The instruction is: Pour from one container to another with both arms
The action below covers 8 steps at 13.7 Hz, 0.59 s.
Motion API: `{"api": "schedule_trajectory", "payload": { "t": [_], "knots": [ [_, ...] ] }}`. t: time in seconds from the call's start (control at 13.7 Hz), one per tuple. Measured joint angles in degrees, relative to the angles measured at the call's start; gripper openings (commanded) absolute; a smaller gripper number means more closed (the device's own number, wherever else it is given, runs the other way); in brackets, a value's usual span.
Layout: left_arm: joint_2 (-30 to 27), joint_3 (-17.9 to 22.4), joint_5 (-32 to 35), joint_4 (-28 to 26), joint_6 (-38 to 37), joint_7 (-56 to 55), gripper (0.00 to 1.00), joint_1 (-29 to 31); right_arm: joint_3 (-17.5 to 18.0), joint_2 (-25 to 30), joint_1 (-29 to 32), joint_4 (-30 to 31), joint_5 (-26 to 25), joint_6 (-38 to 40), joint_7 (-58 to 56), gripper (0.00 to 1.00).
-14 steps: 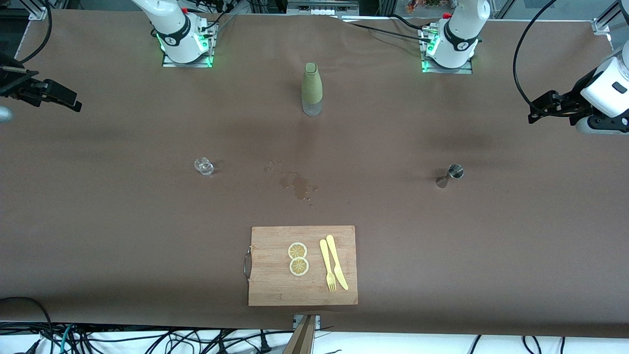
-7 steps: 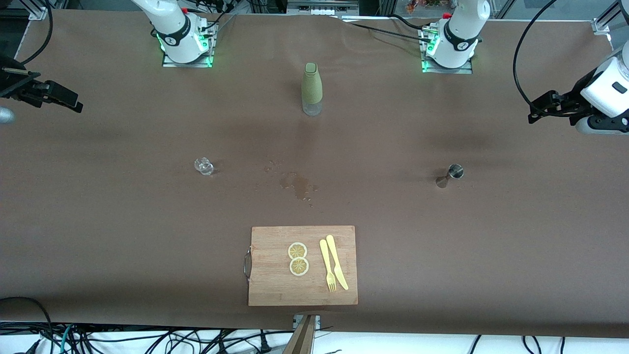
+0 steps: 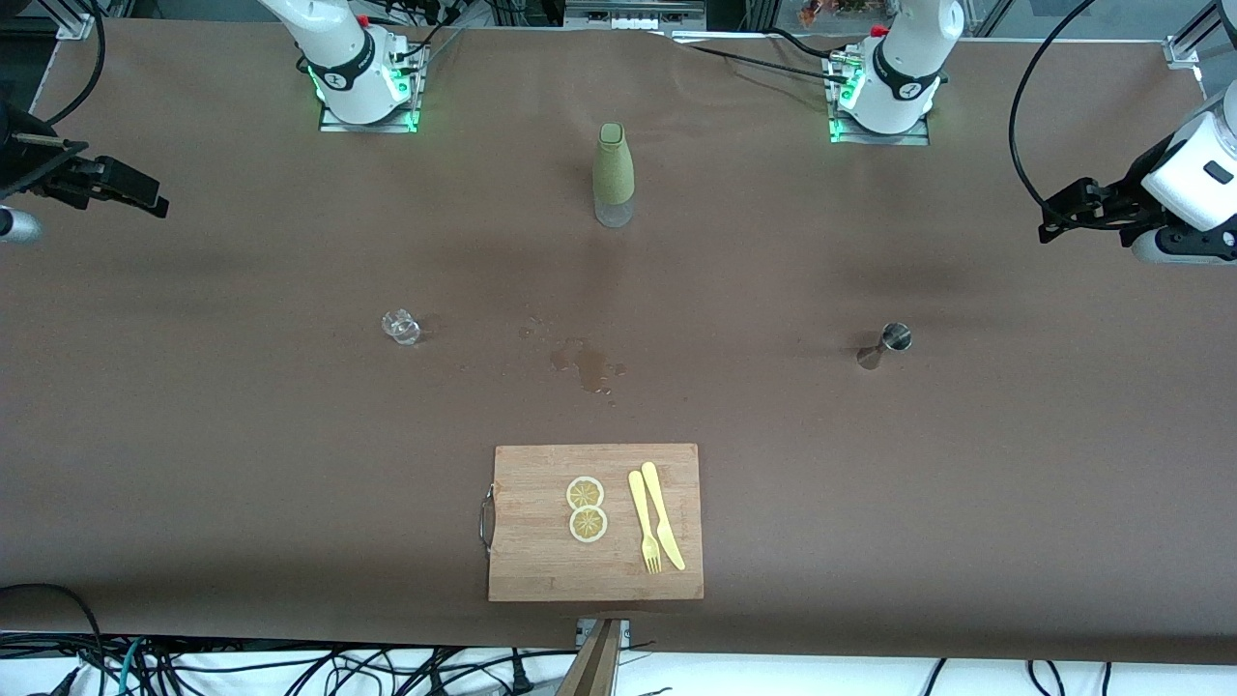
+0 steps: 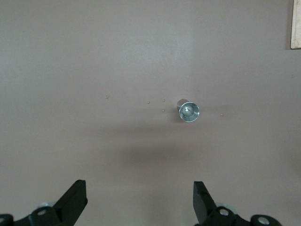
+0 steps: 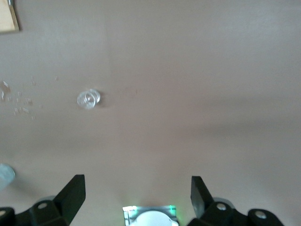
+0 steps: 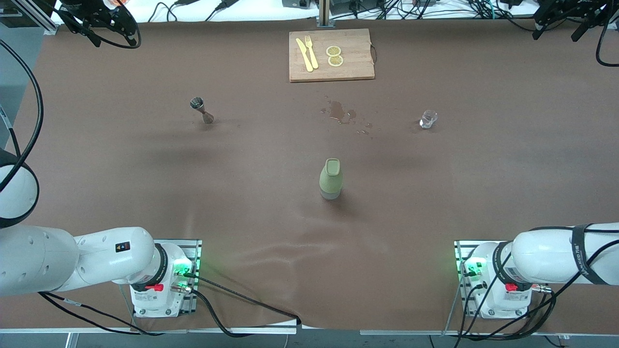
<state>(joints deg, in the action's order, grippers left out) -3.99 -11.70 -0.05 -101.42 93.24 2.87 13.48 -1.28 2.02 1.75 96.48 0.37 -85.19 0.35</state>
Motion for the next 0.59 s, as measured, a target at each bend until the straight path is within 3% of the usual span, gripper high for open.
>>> {"api": "schedule_trajectory", "payload": {
  "t": [0.29, 0.59],
  "knots": [
    [0.0, 0.0, 0.0, 0.0, 0.0, 0.0, 1.0, 0.0, -1.0, -2.8, 0.3, 0.0, 2.8, 0.0, -13.0, 0.99],
    [0.0, 0.0, 0.0, 0.0, 0.0, 0.0, 1.0, 0.0, -6.7, -7.4, 0.5, 0.3, 10.2, 0.0, -35.8, 0.99]
  ]
}}
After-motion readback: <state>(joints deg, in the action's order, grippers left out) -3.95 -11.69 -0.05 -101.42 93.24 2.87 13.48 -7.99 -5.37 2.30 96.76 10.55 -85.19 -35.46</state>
